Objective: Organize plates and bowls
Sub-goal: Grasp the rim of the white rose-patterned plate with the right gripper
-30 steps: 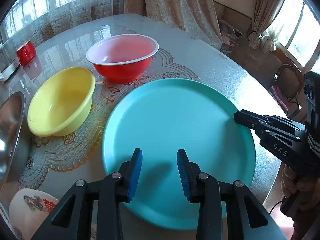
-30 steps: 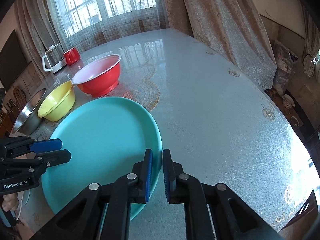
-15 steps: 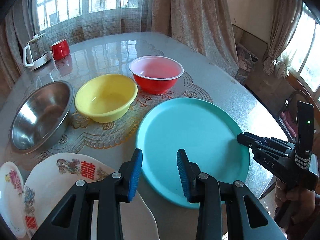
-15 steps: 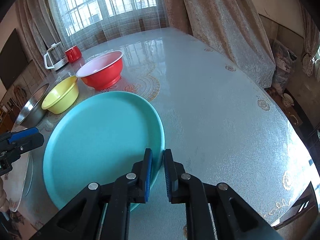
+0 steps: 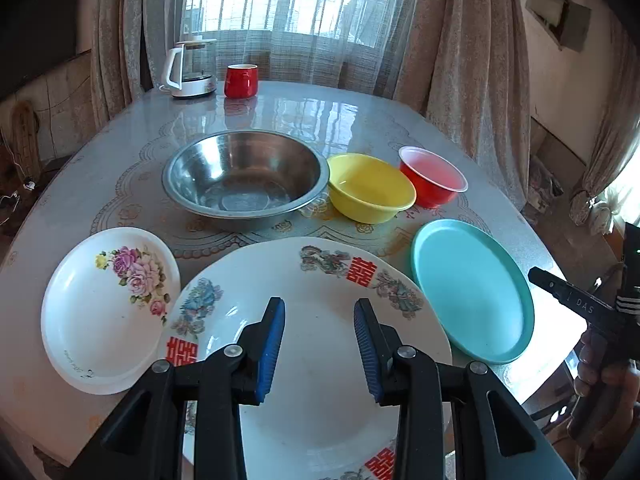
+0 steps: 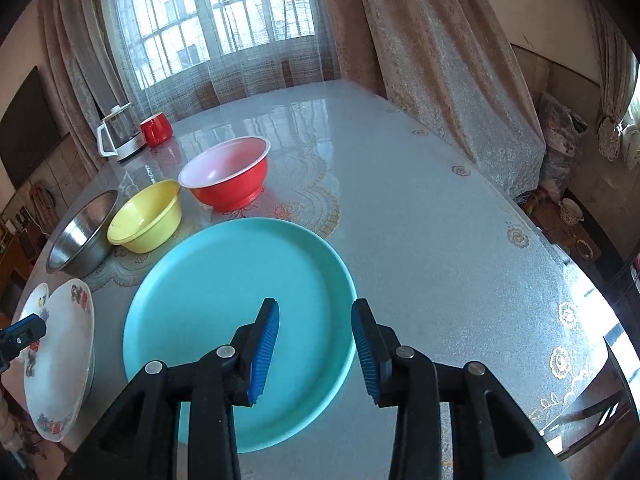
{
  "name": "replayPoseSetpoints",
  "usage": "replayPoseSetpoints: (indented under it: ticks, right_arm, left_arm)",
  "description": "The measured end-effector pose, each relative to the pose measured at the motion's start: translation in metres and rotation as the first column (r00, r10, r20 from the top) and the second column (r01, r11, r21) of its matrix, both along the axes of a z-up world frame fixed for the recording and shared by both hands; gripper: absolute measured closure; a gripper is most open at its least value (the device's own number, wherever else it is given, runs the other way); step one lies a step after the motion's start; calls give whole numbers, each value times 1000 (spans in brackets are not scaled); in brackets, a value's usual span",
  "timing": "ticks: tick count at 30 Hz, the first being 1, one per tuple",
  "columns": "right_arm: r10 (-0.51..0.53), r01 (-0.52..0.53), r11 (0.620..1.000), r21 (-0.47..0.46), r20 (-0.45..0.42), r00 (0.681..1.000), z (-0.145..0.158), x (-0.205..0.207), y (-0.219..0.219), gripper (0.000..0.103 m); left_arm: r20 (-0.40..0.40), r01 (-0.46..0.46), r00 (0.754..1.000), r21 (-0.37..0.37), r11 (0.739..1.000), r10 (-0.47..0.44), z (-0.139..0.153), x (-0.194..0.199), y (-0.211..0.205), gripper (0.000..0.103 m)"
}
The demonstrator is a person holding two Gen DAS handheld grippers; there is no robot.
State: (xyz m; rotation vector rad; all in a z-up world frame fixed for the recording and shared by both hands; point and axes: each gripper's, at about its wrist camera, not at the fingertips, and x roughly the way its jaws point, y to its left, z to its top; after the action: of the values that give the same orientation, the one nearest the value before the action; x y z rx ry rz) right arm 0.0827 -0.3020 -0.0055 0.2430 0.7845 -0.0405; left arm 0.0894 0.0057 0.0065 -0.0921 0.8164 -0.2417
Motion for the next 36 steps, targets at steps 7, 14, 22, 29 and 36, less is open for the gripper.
replayPoseSetpoints:
  ticks: [7,14,22,29,36]
  right_arm:
    - [222,-224,972,67,31,975,14,13,75,64]
    - [440,-442,891,105,38,897,21,27,164,64]
    - [603,-601,789,129,23,797,27,62,260,64]
    - [684,-678,729,96,-69,726,17,95,322,67]
    - [681,-693,721,3,-185,708,-8,117,355,71]
  left_arm:
    - [18,-161,987,-33,986,162,1,-17,77,66]
    - [-4,-327,945,-73,942,328,-11,-28,151,66]
    - [-37,-432,902,-122,894,431,-26,-41,205,59]
    - [-76,-419,908,-174,891,412,-42,-44,213,58]
    - [-71,-373,928,-199,906,366,-50,-38,206,65]
